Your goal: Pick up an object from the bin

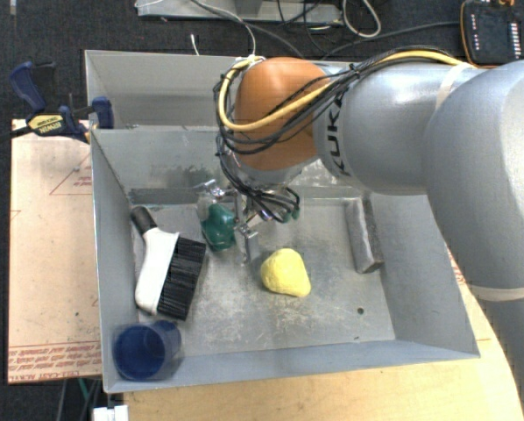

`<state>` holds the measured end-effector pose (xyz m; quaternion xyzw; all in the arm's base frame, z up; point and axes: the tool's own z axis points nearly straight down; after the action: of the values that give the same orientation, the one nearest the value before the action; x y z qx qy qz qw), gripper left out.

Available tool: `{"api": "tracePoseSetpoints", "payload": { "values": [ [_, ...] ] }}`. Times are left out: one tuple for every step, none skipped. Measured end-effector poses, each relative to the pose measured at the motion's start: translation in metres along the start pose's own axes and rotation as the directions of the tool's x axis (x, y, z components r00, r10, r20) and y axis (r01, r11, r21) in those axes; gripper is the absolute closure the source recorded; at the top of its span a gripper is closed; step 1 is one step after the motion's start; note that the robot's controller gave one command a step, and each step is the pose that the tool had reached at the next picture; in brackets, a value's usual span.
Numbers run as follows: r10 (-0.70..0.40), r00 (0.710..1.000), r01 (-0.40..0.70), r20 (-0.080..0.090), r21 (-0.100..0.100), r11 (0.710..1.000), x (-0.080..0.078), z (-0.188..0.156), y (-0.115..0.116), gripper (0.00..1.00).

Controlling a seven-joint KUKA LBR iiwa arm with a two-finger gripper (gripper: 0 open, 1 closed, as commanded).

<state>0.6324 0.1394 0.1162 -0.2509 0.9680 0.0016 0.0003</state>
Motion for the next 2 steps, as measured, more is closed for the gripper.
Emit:
{"api": "tracePoseSetpoints", "payload": {
  "values": [
    [-0.200,0.980,0.200,0.014,0.004,0.980,-0.0007,0.0458,-0.0262,0.00],
    [-0.158,0.987,0.158,0.010,0.000,0.987,0.0022,0.0447,-0.0300,1.00]
  ]
}}
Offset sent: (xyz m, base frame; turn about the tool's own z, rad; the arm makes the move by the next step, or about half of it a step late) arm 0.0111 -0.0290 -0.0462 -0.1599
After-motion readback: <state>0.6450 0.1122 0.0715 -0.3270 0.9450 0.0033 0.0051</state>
